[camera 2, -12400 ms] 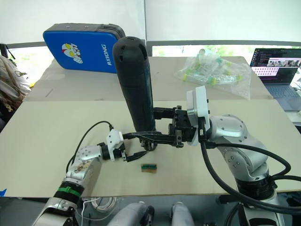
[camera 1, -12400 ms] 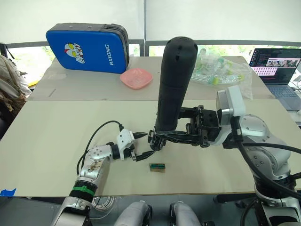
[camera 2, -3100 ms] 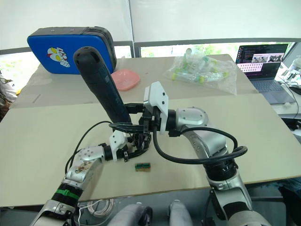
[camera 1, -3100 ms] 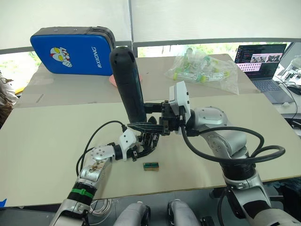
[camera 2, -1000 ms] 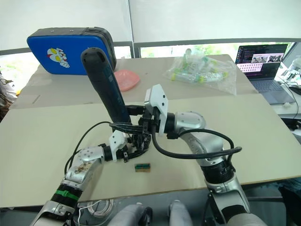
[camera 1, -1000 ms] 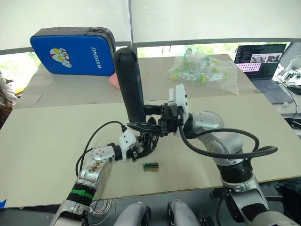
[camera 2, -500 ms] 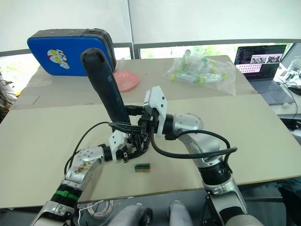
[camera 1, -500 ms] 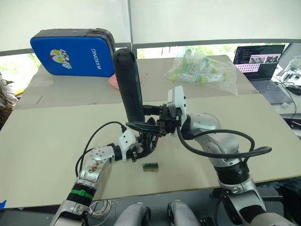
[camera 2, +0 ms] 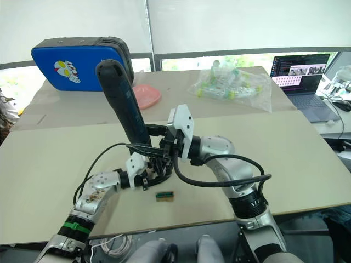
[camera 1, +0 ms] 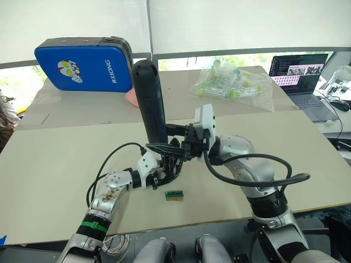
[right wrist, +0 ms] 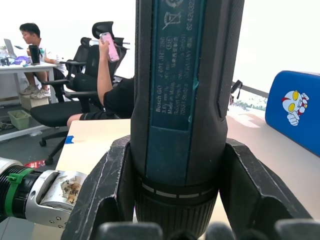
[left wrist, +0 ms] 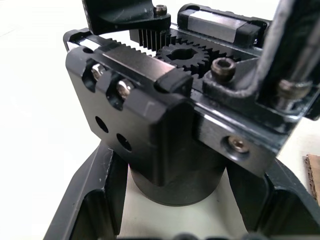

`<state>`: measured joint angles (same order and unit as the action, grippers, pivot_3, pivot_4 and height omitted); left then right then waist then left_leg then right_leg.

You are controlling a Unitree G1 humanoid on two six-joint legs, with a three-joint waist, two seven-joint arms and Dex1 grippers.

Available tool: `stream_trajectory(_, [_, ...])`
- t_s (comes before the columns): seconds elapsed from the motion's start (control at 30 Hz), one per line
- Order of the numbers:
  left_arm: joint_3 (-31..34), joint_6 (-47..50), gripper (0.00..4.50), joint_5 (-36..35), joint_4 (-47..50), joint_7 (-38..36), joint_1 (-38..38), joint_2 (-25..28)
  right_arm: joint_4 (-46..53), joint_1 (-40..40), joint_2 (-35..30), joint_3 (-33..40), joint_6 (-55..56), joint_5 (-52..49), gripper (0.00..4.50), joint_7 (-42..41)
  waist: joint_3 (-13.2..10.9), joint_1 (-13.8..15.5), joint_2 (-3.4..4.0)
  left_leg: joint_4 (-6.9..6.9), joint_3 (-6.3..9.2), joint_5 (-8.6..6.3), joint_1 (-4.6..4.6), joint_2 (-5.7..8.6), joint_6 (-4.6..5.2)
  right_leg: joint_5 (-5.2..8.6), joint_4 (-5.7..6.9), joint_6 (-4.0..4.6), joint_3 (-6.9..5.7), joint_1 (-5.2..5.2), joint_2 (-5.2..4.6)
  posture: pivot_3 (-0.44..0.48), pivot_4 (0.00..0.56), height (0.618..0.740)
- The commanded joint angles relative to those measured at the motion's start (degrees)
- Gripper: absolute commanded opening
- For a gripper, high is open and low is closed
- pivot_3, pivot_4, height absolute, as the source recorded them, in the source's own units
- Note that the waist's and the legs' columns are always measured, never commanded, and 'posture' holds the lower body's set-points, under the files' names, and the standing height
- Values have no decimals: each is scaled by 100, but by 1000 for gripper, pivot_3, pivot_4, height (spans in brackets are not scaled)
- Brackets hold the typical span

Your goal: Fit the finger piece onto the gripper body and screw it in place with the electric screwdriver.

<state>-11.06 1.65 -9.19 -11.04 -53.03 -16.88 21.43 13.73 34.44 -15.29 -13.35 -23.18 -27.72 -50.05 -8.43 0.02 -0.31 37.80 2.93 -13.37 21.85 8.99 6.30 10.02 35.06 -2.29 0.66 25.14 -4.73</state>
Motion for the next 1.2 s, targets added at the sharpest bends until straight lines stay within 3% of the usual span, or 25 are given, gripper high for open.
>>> stream_trajectory(0.03, [-176,188,2314,72,-80,-173,223,110,-57,-156,-66,-143,-227,65,1941,-1,0,-2,0,-1,0,0,-1,0,0,0,0,1,0,0,0,0,150,740])
stream_trajectory(0.63, [-201,221,2314,76,64,-129,405,126,-328,-152,-83,-627,4,463,1941,-253,28,-34,-1,-13,0,-8,-13,-2,0,7,-4,7,-1,-4,1,0,150,740])
stream_trajectory(1.2, [-153,361,2314,54,175,-58,403,120,-736,-265,-78,-269,166,387,1941,-138,48,-52,-3,-22,0,-11,-43,-2,3,12,-5,7,5,-28,5,0,150,740])
